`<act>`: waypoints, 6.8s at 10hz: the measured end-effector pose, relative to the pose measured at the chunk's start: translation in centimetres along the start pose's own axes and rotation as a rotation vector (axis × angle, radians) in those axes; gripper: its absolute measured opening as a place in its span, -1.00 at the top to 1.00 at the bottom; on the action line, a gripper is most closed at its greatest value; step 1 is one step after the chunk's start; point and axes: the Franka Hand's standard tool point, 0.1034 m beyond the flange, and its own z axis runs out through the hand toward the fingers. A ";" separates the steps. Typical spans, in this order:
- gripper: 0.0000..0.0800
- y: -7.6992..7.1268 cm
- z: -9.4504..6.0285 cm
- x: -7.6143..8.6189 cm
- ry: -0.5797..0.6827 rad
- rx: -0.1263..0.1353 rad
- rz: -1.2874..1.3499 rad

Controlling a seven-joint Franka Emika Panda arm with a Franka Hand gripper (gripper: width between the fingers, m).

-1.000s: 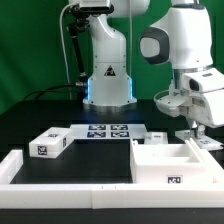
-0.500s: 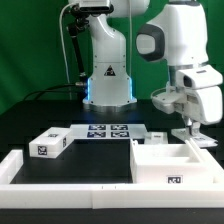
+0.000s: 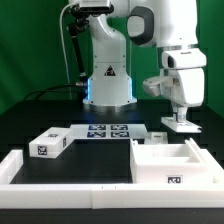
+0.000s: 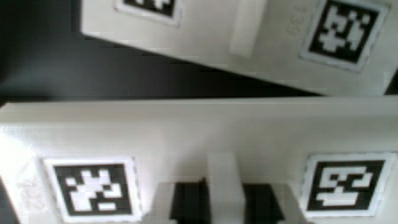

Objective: Assemble cabinet

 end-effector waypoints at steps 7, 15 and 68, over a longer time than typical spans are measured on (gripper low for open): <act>0.82 0.2 0.4 -1.3 -0.010 -0.001 0.100; 0.82 2.4 0.8 -3.2 -0.025 0.002 0.125; 0.82 17.4 2.0 -3.6 -0.103 0.095 0.139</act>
Offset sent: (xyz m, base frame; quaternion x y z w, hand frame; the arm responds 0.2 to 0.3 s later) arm 0.0000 0.0000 0.0000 0.0000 0.0000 0.0000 1.0000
